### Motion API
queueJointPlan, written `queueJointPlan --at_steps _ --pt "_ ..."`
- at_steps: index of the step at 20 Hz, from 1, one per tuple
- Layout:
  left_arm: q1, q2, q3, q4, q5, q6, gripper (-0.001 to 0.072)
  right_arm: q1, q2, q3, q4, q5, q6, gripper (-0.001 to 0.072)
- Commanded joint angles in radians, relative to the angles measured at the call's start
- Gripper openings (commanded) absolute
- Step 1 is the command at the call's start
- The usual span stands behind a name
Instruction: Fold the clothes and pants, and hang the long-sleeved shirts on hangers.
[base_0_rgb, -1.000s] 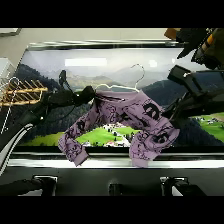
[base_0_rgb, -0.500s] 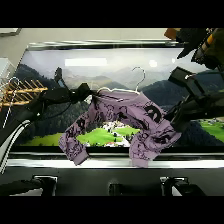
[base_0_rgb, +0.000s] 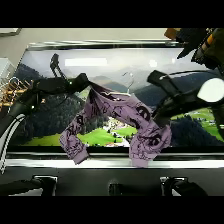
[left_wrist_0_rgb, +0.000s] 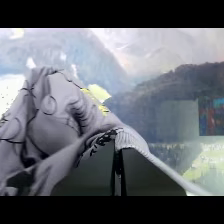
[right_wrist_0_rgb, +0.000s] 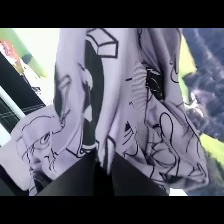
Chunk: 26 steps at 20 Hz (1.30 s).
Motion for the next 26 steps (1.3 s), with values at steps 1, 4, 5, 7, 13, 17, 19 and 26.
queueJointPlan --at_steps 1,4,5,7,13,17,19,26 --pt "-0.012 -0.001 0.067 0.029 0.056 0.004 0.0027 0.111 -0.027 0.000 -0.072 -0.117 0.095 0.0040" --pt "-0.048 0.000 0.107 0.028 0.124 0.000 0.0027 0.143 -0.028 0.000 -0.117 -0.274 0.216 0.0040" --pt "-0.064 0.000 0.111 0.028 0.156 -0.008 0.0027 0.143 -0.028 0.000 -0.116 -0.317 0.246 0.0041" --pt "-0.116 -0.001 0.111 0.028 0.208 -0.010 0.0027 0.143 -0.028 0.000 -0.088 -0.367 0.261 0.0041" --pt "-0.278 -0.031 0.111 0.048 0.190 -0.063 0.0028 0.143 -0.027 0.039 -0.010 -0.393 0.310 0.0041" --pt "-0.328 -0.078 0.111 0.047 0.131 -0.063 0.0029 0.143 -0.016 0.089 0.018 -0.370 0.314 0.0043" --pt "-0.326 -0.084 0.112 0.047 0.064 -0.063 0.0032 0.143 0.007 0.095 0.019 -0.348 0.307 0.0044" --pt "-0.222 -0.004 0.128 0.045 0.122 -0.022 0.0549 0.143 0.037 0.099 -0.181 -0.383 0.506 0.0042"
